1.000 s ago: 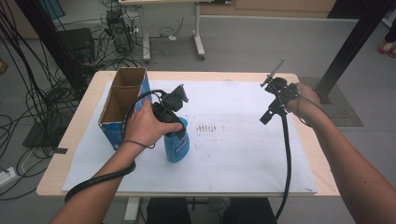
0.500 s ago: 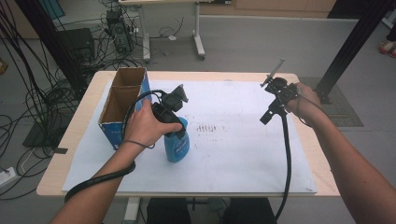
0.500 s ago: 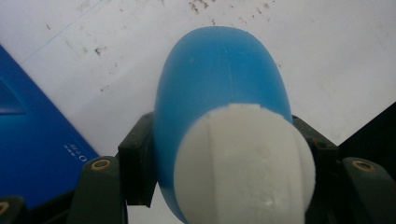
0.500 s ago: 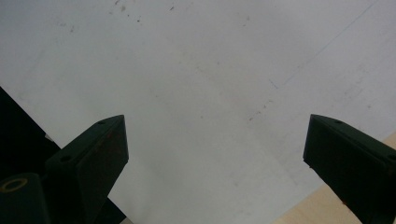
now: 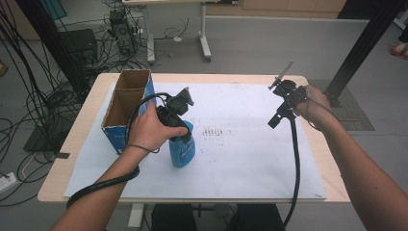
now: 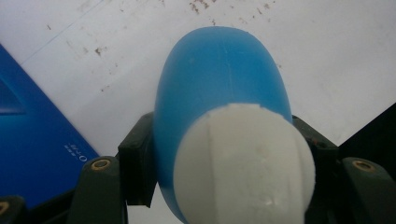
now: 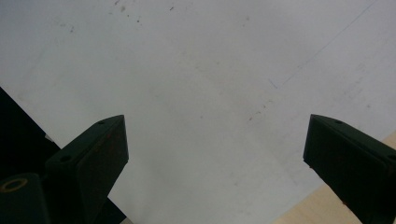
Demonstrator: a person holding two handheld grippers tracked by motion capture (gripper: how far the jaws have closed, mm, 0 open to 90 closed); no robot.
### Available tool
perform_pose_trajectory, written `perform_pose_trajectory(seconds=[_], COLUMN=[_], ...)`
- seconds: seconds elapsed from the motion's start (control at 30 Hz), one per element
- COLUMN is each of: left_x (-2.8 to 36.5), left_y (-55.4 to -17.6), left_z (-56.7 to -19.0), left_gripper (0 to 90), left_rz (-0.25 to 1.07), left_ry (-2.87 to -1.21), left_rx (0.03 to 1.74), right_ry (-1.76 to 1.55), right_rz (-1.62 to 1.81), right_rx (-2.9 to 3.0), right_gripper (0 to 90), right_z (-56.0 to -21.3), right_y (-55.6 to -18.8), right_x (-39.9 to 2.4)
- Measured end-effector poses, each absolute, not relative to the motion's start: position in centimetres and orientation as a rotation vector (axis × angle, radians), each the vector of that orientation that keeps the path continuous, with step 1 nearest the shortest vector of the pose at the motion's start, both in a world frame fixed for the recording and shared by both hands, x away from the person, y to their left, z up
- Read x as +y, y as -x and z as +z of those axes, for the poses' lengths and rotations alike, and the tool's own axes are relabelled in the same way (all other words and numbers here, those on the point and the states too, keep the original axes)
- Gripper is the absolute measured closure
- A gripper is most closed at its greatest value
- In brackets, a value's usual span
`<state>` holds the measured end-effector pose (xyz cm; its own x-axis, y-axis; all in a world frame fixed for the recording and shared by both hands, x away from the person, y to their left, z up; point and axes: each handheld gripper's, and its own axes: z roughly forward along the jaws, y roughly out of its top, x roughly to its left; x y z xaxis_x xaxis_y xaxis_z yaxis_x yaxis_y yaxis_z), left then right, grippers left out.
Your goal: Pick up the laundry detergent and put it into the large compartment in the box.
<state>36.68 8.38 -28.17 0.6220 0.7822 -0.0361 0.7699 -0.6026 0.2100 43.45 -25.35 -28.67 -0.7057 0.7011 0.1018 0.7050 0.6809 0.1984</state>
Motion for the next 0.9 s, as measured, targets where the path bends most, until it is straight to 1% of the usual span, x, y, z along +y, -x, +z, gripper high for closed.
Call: perform_pose_trajectory(seconds=[0.9], left_x=[8.49], left_y=[-36.58], left_z=[-28.2], left_gripper=[37.5], left_rz=[0.094], left_ry=[-2.634], left_rx=[1.275], right_ry=[1.198], right_rz=[-0.354], right_rx=[-2.86], right_gripper=[6.0], right_z=[-28.83], right_y=[-43.71], right_x=[-25.38])
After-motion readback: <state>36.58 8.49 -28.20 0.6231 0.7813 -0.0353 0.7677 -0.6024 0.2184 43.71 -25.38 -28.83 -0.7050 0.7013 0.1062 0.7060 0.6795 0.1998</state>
